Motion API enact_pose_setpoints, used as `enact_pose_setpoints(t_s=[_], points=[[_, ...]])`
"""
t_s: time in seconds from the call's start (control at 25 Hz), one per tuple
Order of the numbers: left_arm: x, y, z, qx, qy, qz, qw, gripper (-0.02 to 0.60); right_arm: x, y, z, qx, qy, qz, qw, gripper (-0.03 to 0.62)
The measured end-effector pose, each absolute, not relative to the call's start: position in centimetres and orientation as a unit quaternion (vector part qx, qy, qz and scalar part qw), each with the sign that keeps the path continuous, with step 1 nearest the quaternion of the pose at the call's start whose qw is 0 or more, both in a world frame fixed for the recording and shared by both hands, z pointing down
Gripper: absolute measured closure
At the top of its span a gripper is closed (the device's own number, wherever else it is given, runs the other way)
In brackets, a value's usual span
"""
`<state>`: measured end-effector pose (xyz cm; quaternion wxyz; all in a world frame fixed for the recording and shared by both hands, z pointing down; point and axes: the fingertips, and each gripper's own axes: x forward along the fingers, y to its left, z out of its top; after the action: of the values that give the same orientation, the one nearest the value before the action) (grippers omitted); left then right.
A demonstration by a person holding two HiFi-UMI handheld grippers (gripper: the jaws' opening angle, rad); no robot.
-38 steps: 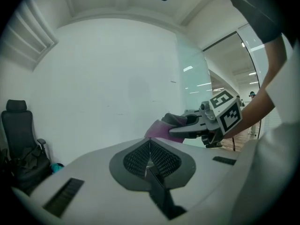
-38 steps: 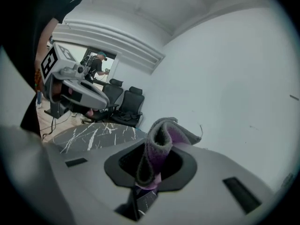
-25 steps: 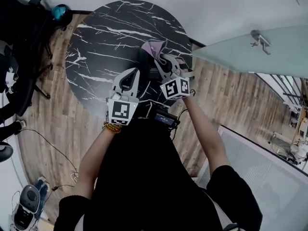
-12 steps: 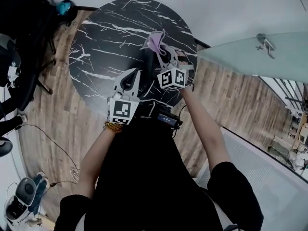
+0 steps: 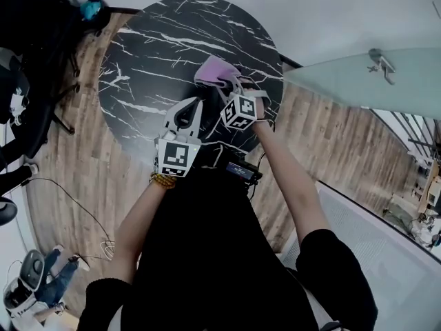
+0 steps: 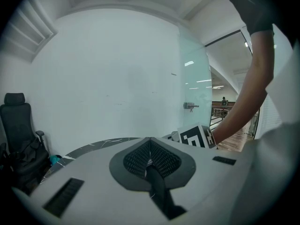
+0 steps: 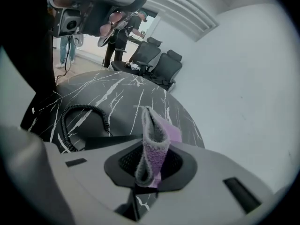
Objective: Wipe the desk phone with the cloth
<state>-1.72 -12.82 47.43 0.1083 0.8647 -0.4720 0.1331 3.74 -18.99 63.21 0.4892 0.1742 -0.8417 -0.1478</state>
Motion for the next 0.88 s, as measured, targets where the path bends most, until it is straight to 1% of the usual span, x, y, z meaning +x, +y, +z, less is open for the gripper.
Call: enact_pose_setpoints(t_s=[0.6, 0.88], points=[[-1.6, -12.9, 48.4, 0.867, -0.466, 0.135, 0.116, 0.568, 3.4, -18.3, 66.1, 0.12, -0.842, -0.068, 0.522, 0.53], [-1.7, -12.9, 48.7, 0.867, -0.465, 0.136, 0.117, 0.568, 3.5, -18.1, 66.6, 0.11, -0.848, -0.008, 0.519, 0.53]])
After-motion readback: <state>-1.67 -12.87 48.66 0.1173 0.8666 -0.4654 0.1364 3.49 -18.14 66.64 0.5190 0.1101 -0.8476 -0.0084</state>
